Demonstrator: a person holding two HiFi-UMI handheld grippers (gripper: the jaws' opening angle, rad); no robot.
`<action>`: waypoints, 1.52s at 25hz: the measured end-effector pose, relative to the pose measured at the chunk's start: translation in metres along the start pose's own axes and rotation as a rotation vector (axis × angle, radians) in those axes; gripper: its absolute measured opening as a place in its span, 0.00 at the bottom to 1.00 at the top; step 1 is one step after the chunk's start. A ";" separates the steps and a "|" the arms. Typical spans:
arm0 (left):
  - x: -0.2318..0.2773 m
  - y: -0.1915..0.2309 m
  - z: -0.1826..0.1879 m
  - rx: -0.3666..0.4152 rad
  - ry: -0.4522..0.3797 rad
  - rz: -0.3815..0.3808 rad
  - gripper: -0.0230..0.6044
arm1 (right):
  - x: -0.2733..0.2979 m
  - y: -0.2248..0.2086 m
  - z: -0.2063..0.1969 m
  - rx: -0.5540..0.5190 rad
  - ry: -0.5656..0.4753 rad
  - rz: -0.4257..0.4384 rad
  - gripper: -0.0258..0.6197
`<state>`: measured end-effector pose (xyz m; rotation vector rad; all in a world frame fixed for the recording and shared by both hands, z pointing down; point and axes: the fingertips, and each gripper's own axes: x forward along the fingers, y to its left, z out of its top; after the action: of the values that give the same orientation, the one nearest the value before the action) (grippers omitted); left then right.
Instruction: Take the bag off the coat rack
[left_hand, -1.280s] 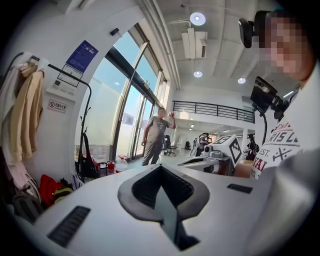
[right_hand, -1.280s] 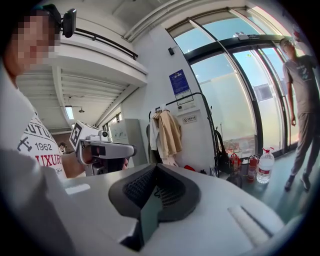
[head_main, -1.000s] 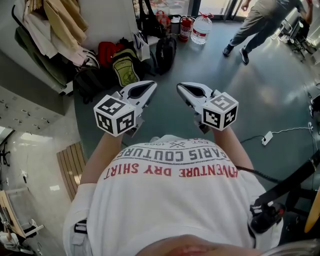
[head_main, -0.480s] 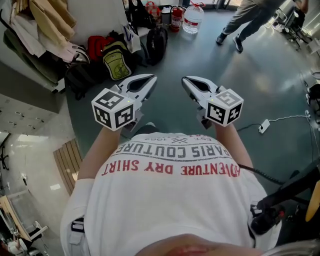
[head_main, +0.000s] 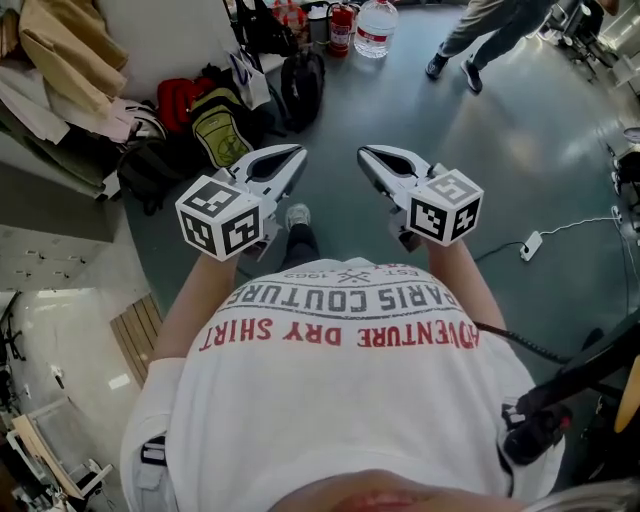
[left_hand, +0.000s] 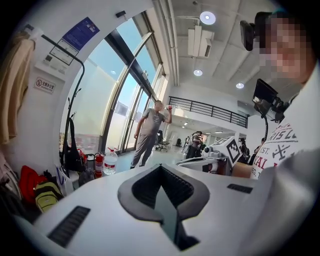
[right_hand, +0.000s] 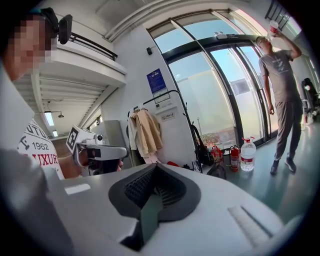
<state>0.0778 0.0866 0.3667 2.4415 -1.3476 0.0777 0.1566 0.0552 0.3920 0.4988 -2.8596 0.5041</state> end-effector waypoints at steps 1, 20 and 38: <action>0.008 0.016 0.002 -0.007 0.002 0.001 0.04 | 0.013 -0.011 0.003 0.004 0.004 -0.001 0.04; 0.097 0.372 0.140 -0.006 -0.079 0.125 0.04 | 0.307 -0.197 0.160 0.010 -0.037 0.017 0.04; 0.138 0.496 0.149 -0.083 -0.065 0.239 0.04 | 0.442 -0.263 0.173 -0.035 0.085 0.185 0.04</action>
<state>-0.2760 -0.3150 0.3933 2.2235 -1.6329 0.0015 -0.1803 -0.3693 0.4184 0.2032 -2.8412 0.4915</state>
